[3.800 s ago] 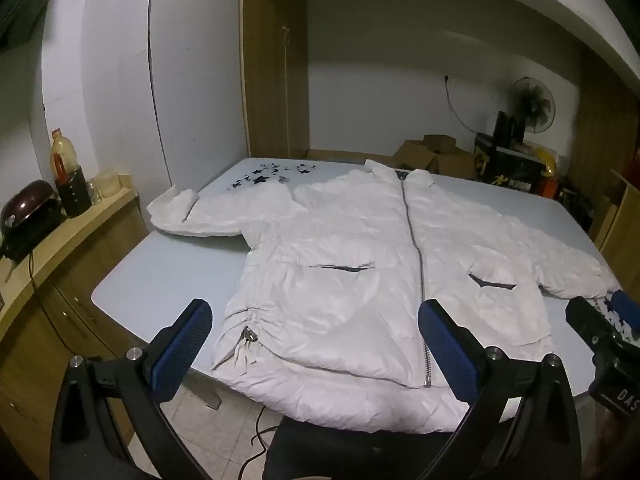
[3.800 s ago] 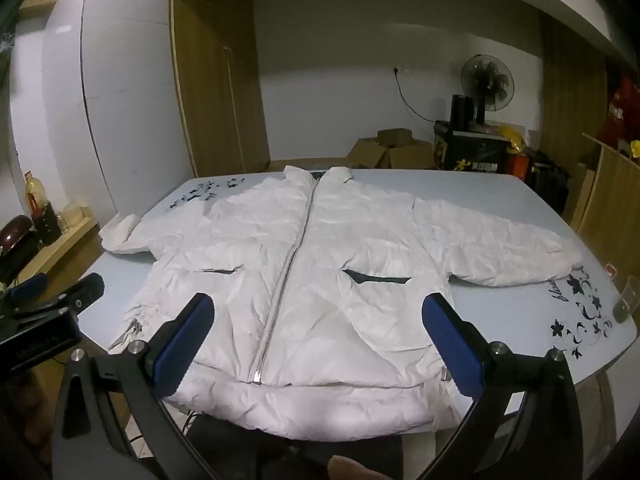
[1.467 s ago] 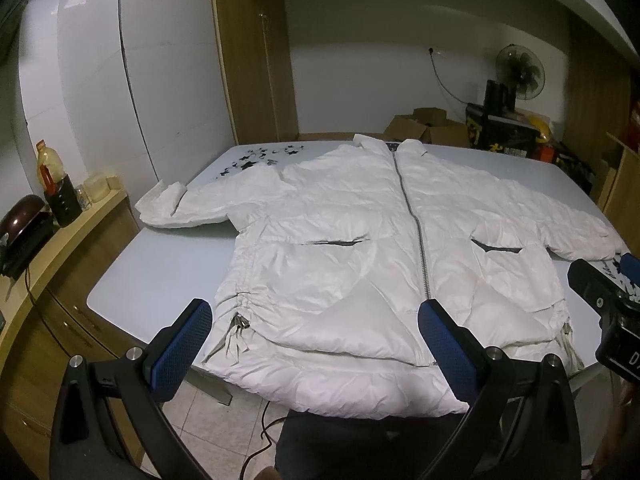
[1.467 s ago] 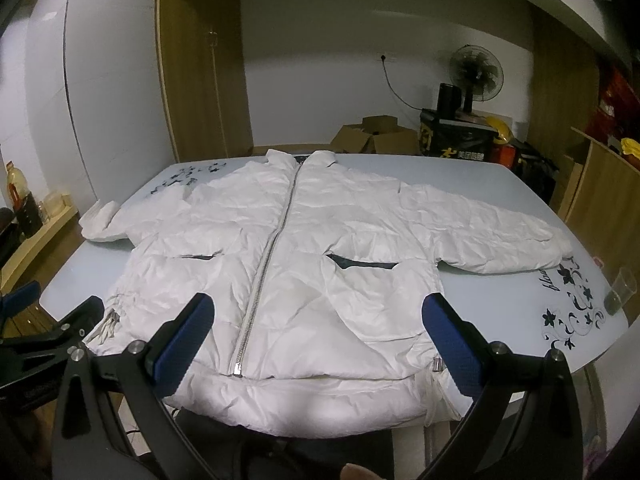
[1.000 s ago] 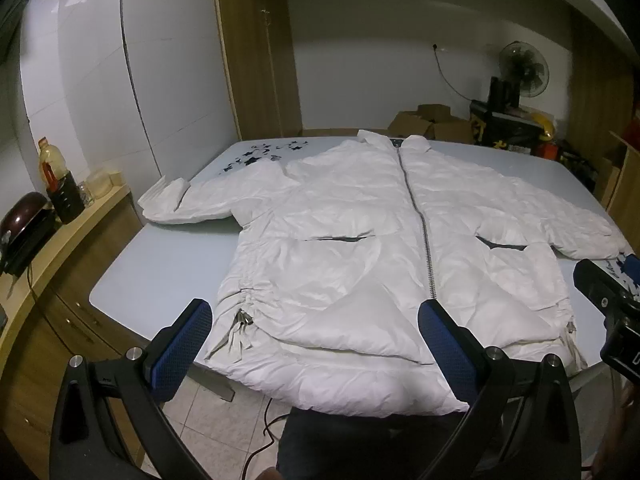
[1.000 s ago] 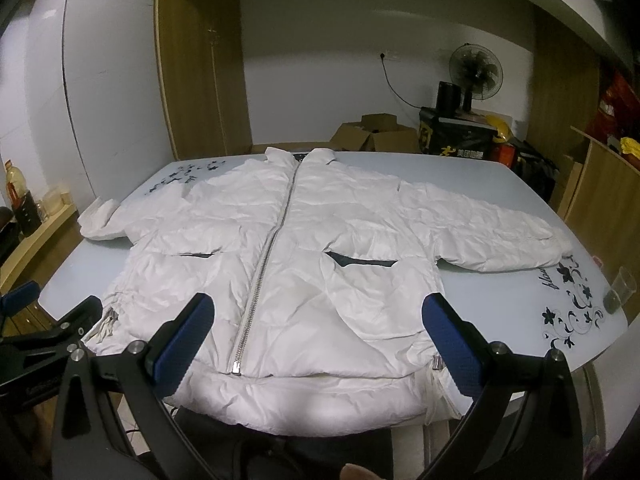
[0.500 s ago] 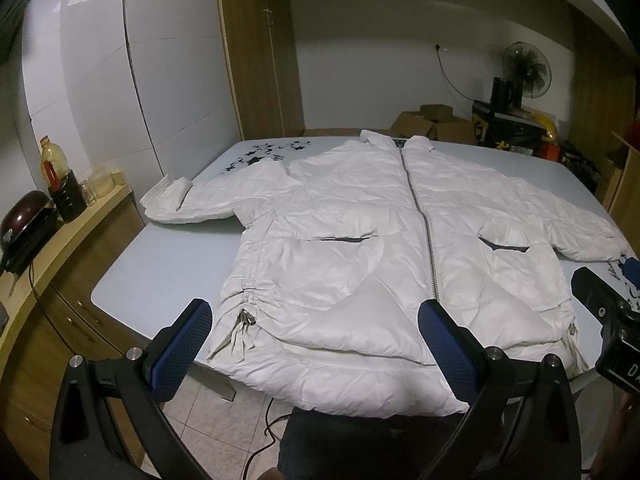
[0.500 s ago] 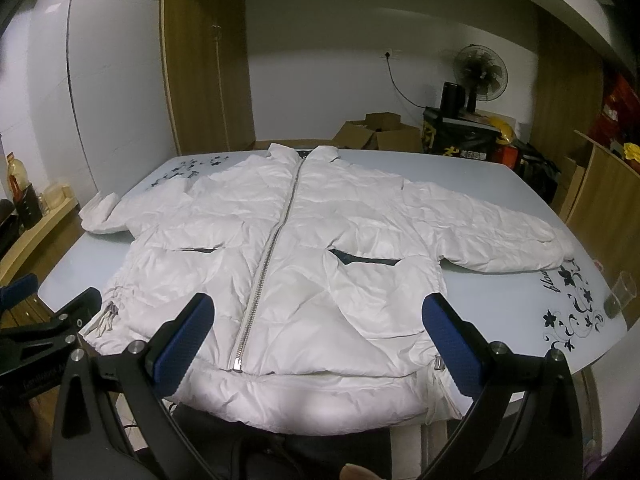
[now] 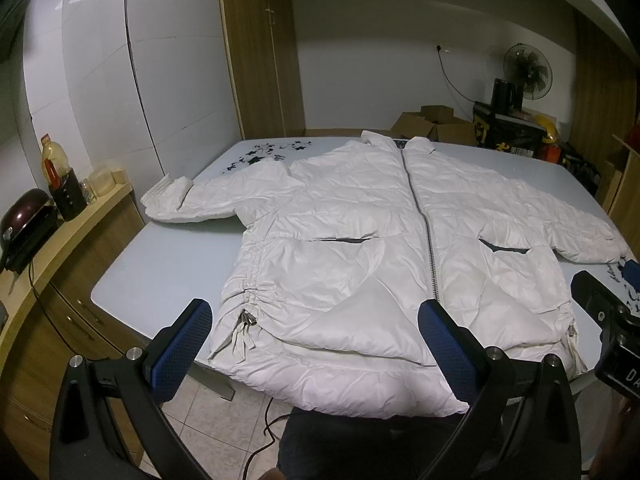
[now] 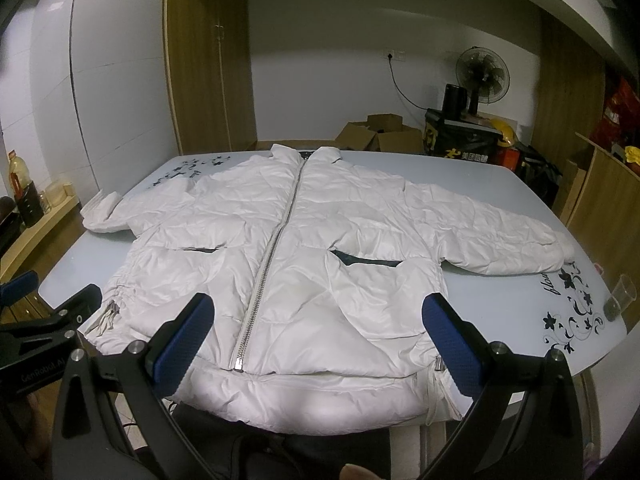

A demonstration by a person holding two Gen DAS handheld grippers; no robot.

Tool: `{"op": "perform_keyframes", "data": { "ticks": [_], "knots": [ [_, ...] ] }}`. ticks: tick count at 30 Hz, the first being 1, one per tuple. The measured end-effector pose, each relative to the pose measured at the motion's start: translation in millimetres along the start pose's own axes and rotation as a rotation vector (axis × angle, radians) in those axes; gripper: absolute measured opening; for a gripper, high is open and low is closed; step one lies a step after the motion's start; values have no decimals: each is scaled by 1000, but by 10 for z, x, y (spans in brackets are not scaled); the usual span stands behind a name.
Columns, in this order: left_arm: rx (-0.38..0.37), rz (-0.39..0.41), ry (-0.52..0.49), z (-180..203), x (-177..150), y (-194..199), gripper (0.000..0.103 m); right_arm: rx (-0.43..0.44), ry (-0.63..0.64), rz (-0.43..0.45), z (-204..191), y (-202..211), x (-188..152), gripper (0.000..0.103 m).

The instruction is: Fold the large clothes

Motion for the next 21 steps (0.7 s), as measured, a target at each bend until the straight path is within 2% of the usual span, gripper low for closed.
{"op": "perform_keyframes", "data": {
  "ticks": [11,13,14,16,18,20,21],
  "knots": [
    [-2,-1,1,5,-4,9,103,0,4,-1,-27,10,-3,103],
    [-21,-7,12,-3,-4,-4,103,0,4,0,-29,0,0,103],
    [-60,-18,30,-23,-3,-24,103,2,3,-2,-29,-3,-2,103],
    [-206,-70,104,-129,20,-133,103,1,5,-5,-35,-11,-10,103],
    [-381,-124,249,-418,111,-354,103,5,12,-16,-46,-37,-21,103],
    [-494,-192,444,-880,209,-676,103,9,19,-28,-57,-86,-50,103],
    [-527,-199,536,-1114,254,-823,103,14,25,-37,-51,-123,-56,103]
  ]
}}
Point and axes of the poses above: each gripper's, at about its wrist camera, not at the fingertips, and y roughly against the way its jaws point, z to its right, x to its top, the point moved 4 cm from there along -y, roughly the way its jaws point, and after that the axes turned 1 degree about -x, right-handed, at the moved point
